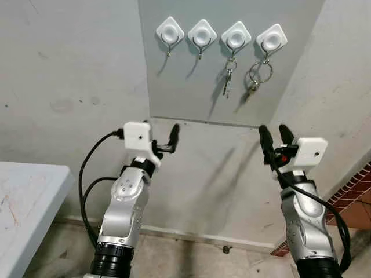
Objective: Hang keys on a hook
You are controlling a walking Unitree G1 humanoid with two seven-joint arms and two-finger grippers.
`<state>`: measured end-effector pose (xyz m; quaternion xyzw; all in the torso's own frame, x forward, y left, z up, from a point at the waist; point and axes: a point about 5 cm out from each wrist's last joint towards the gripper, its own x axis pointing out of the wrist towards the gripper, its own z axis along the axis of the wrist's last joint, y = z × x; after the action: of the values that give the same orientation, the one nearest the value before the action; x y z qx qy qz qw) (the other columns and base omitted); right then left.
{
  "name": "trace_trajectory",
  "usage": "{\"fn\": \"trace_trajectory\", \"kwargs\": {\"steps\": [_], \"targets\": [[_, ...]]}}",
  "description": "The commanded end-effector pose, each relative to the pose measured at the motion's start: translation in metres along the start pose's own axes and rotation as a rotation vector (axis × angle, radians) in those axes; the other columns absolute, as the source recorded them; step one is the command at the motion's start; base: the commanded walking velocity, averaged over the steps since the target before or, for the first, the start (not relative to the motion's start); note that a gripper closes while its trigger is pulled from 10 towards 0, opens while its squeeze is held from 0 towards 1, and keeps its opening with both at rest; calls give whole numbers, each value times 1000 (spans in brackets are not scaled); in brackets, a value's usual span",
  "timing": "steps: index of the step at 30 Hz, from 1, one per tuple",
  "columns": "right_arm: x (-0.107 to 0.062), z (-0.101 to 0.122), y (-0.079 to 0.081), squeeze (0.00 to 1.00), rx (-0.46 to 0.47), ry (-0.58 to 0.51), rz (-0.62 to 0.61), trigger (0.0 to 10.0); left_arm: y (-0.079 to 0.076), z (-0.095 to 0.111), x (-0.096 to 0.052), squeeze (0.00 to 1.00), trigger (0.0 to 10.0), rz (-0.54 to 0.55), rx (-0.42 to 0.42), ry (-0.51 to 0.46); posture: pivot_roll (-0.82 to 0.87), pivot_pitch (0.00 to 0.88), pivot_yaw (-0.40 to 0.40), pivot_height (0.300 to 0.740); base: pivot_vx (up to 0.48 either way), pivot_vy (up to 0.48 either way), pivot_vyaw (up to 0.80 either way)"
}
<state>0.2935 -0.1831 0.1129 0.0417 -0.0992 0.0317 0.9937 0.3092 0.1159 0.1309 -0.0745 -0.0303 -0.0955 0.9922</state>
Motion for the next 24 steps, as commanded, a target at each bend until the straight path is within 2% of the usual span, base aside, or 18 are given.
{"fn": "trace_trajectory", "kwargs": {"steps": [1, 6, 11, 18, 24], "targets": [[-4, -4, -3, 0, -19, 28, -17, 10000, 7, -6, -4, 0, 10000, 35, -20, 16, 23, 0, -22, 740, 0, 0, 0], [-13, -12, -4, 0, -38, 60, -24, 10000, 17, -23, -17, 0, 10000, 72, -44, 43, 20, 0, -19, 740, 0, 0, 0], [-19, -21, -8, 0, -79, 97, -35, 10000, 30, -35, -24, 0, 10000, 120, -24, 68, 19, 0, -18, 740, 0, 0, 0], [-19, -14, -11, 0, -124, 83, -34, 10000, 38, -15, -23, 0, 10000, 137, -15, -20, 23, 0, -14, 740, 0, 0, 0], [-17, -8, -8, 0, -155, 66, -17, 10000, 36, -11, -22, 0, 10000, 116, 2, -44, 22, 0, -12, 740, 0, 0, 634]]}}
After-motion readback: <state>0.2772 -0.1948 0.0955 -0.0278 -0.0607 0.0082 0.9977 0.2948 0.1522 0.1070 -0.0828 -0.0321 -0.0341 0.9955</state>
